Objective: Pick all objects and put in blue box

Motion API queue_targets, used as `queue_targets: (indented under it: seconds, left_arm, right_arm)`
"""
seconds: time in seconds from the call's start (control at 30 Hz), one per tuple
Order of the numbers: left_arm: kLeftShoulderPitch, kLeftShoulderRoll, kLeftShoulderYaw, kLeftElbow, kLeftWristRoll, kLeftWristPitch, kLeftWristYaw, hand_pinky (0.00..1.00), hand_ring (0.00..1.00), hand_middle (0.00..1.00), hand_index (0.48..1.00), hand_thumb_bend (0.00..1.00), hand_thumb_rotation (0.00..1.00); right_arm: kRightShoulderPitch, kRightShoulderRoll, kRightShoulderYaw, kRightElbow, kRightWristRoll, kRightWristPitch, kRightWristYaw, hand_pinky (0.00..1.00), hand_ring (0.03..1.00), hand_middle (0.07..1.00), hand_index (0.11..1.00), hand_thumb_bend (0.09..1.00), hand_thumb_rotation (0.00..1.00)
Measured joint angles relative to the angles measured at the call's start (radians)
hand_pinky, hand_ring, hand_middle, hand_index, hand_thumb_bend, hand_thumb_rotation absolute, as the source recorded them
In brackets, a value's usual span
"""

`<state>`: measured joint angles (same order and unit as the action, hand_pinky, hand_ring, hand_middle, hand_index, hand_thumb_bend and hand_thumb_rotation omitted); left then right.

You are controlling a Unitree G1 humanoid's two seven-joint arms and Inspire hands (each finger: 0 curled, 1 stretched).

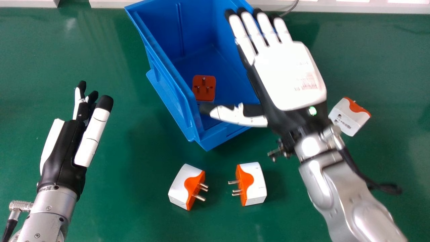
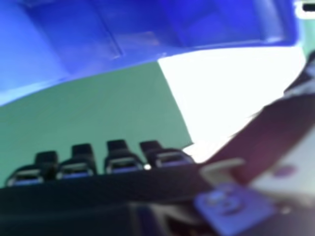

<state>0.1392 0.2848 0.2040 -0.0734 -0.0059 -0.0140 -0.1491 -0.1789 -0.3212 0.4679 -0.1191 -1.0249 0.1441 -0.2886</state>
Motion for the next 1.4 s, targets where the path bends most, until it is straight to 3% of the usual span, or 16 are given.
queue_targets:
  seconds: [0.13,0.47,0.7,0.93,1.4]
  left_arm:
    - [-0.015,0.002,-0.001,0.035,0.006,-0.007,0.0,1.0,1.0,1.0,1.0,0.81,1.0]
    - [-0.026,0.004,-0.002,0.045,0.007,-0.02,-0.001,1.0,1.0,1.0,1.0,0.82,1.0]
    - [-0.028,0.004,-0.003,0.045,0.007,-0.019,-0.001,1.0,1.0,1.0,1.0,0.84,1.0]
    - [-0.031,0.004,-0.003,0.046,0.006,-0.009,-0.001,1.0,1.0,1.0,1.0,0.82,1.0]
    - [-0.051,0.001,-0.003,0.053,0.006,-0.002,0.001,1.0,1.0,1.0,1.0,0.83,1.0]
  right_arm:
    - [0.153,0.001,-0.027,-0.088,-0.006,-0.002,-0.026,1.0,1.0,1.0,0.999,0.458,0.73]
    - [0.337,-0.027,-0.074,-0.2,-0.047,-0.01,-0.026,1.0,1.0,1.0,0.993,0.456,0.73]
    - [0.476,-0.075,-0.098,-0.235,-0.039,-0.079,-0.018,1.0,1.0,0.998,0.979,0.464,0.76]
    - [0.505,-0.156,-0.133,-0.237,0.0,-0.168,0.072,0.97,0.992,0.993,0.977,0.467,0.77]
    - [0.432,-0.219,-0.148,-0.151,0.015,-0.266,0.227,0.96,0.98,0.974,0.959,0.475,0.77]
